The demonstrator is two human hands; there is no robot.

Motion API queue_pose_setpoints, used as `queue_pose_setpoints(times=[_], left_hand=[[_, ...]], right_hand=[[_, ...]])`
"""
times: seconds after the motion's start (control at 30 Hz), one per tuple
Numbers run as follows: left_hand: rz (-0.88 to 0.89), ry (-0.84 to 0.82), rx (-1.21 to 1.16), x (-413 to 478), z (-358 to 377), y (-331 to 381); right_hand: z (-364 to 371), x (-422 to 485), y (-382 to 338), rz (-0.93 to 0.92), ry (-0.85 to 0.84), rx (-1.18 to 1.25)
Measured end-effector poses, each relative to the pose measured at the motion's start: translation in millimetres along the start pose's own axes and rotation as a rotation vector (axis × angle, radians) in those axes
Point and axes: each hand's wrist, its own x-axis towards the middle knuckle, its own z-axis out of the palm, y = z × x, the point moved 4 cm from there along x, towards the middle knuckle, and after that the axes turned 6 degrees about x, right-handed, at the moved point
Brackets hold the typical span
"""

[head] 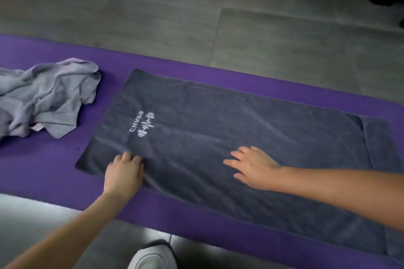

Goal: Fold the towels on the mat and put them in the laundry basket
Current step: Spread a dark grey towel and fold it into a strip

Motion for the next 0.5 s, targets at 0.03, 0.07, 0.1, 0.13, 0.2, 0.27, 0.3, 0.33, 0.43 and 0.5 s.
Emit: queue_pose_setpoints(times=[0.03, 0.07, 0.1, 0.13, 0.2, 0.27, 0.3, 0.33, 0.43, 0.5], left_hand=[[-0.069, 0.017, -0.029, -3, 10, -18], [-0.111, 0.043, -0.049, -5, 19, -34], [-0.156, 0.057, -0.082, -7, 27, -50], [-0.210, 0.066, -0.133, -8, 33, -63], [-0.325, 0.063, -0.234, -6, 40, -82], [-0.409, 0.121, -0.290, -3, 41, -95], [-0.432, 0.155, -0.299, -2, 40, -100], [-0.433, 0.180, -0.296, -2, 41, -104], [-0.411, 0.108, -0.217, -7, 50, -108], [-0.466, 0.032, -0.175, -12, 55, -113]], right_hand=[[5, 13, -16, -0.018, 0.039, 0.013], [13, 26, -31, -0.016, 0.072, 0.008], [16, 38, -46, 0.012, 0.096, 0.026], [21, 51, -61, 0.033, 0.079, 0.074], [24, 73, -89, 0.088, 0.077, 0.153], [35, 87, -108, 0.139, 0.109, 0.197], [43, 91, -116, 0.157, 0.095, 0.194], [52, 93, -124, 0.168, 0.076, 0.182], [64, 92, -135, 0.182, 0.084, 0.172], [63, 91, -133, 0.177, 0.085, 0.163]])
